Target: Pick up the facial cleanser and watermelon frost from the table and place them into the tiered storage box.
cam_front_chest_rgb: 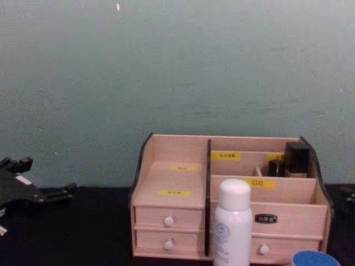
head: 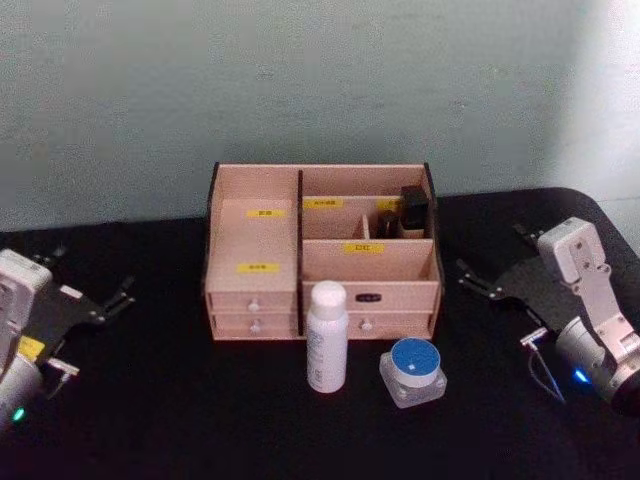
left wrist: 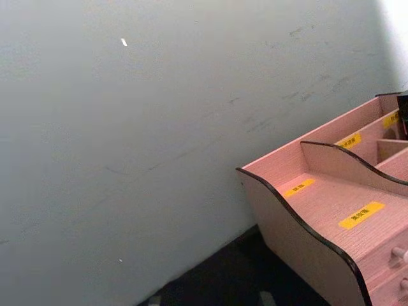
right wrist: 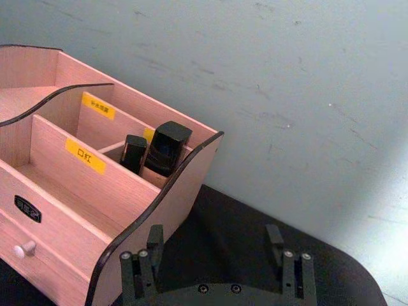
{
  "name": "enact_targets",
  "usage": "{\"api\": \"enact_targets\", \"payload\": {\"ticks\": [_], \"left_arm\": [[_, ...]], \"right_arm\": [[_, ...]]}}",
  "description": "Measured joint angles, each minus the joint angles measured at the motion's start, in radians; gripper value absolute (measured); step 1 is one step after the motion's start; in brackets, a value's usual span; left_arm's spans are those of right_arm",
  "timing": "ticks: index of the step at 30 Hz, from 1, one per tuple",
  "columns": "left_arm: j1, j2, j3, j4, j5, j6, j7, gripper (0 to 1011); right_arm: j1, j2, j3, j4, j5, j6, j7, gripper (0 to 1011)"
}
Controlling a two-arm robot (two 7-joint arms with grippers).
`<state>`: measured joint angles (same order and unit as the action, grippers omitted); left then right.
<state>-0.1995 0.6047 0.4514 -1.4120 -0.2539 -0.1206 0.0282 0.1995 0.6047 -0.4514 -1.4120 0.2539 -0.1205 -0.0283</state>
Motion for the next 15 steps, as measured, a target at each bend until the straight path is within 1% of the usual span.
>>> {"api": "enact_targets", "payload": {"ticks": [9,11,15], "left_arm": [[0.000,0.000,0.000,0.000,0.000,0.000,0.000,1001],[0.000,0.000,0.000,0.000,0.000,0.000,0.000,1001],[0.000,0.000,0.000,0.000,0.000,0.000,0.000,1001]], "right_arm": [[0.000,-0.001,0.002,0.000,0.000,-0.001,0.001,1002],[-0.001,-0.001,0.008,0.001,-0.001,-0.007,0.006,1002],[-0.012,-0.001,0.031,-0.005,0.004,-0.027,0.024,1002]]}}
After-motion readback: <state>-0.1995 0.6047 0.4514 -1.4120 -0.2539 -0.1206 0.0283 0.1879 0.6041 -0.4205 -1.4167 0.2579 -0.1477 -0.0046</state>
